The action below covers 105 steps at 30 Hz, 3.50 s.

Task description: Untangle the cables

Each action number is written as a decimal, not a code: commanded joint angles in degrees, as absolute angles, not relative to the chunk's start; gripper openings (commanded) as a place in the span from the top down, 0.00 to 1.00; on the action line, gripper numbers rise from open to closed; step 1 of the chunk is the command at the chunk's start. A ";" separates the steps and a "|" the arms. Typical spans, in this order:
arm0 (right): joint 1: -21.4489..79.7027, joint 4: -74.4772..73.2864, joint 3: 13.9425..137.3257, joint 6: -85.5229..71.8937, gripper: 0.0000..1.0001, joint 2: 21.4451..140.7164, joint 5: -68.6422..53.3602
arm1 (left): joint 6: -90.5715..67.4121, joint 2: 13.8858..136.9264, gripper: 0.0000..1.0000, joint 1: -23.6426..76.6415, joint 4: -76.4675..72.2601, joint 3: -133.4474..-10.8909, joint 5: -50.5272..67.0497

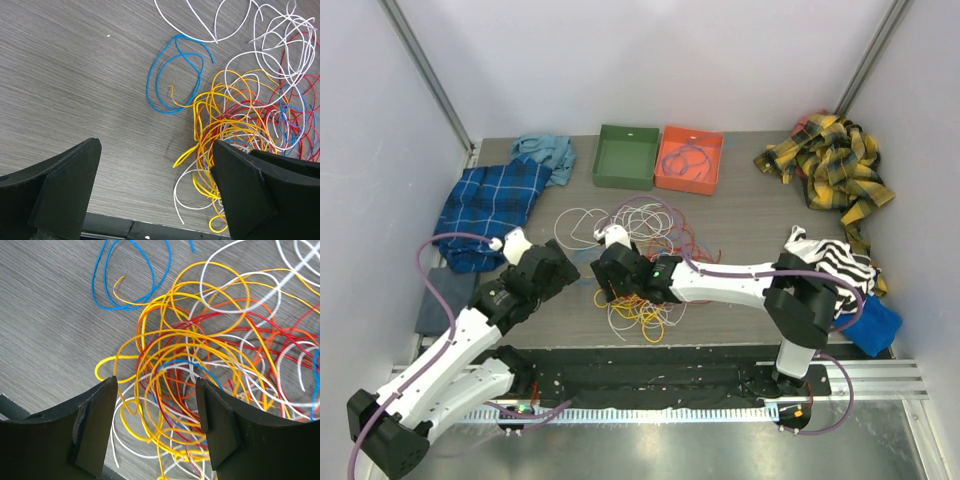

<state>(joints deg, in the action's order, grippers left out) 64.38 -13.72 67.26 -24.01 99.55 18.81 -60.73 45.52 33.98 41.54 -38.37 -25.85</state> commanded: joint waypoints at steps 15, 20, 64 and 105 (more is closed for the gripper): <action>63.46 -17.74 67.94 -25.13 0.31 89.57 34.17 | -61.52 41.57 0.00 33.84 42.19 -36.74 -27.69; 43.67 -20.04 59.52 -35.75 0.38 83.06 26.94 | -61.70 43.59 0.00 33.84 40.43 -36.56 -25.67; 27.77 -7.65 62.93 -33.57 0.53 107.40 18.37 | -59.24 51.77 0.00 33.84 34.10 -36.21 -21.97; 34.80 -37.36 121.04 -27.15 0.99 77.17 15.56 | -50.39 51.93 0.00 36.81 -11.55 -29.54 -7.64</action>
